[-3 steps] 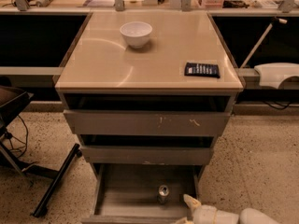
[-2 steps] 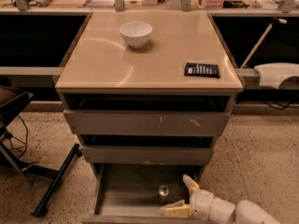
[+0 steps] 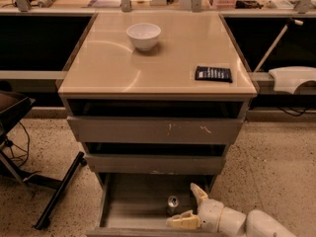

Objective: Pick redbull can from bottom drawer and place on counter

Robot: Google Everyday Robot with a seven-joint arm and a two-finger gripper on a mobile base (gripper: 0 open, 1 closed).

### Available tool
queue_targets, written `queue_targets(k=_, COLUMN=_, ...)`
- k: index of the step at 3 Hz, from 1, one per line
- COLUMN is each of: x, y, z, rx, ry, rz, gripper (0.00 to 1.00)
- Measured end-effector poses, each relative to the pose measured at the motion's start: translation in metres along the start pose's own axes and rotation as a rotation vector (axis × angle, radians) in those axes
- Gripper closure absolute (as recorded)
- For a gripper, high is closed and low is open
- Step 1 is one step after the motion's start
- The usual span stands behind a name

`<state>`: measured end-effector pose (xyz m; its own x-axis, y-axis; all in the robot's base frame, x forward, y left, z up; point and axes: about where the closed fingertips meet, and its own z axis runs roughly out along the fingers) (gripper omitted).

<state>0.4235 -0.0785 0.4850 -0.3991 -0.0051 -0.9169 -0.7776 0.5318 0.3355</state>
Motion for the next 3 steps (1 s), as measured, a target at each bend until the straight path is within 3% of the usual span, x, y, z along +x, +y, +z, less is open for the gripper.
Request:
queue_targets(k=1, x=0.014, y=-0.009, z=0.008, rx=0.063, ry=0.025, rz=-0.017, gripper=0.0)
queue_targets(k=2, x=0.036, y=-0.008, z=0.051, rx=0.118, ry=0.02, rz=-0.153, gripper=0.0)
queue_targets(k=3, x=0.056, y=-0.018, z=0.059, rx=0.172, ry=0.03, rz=-0.158, gripper=0.0)
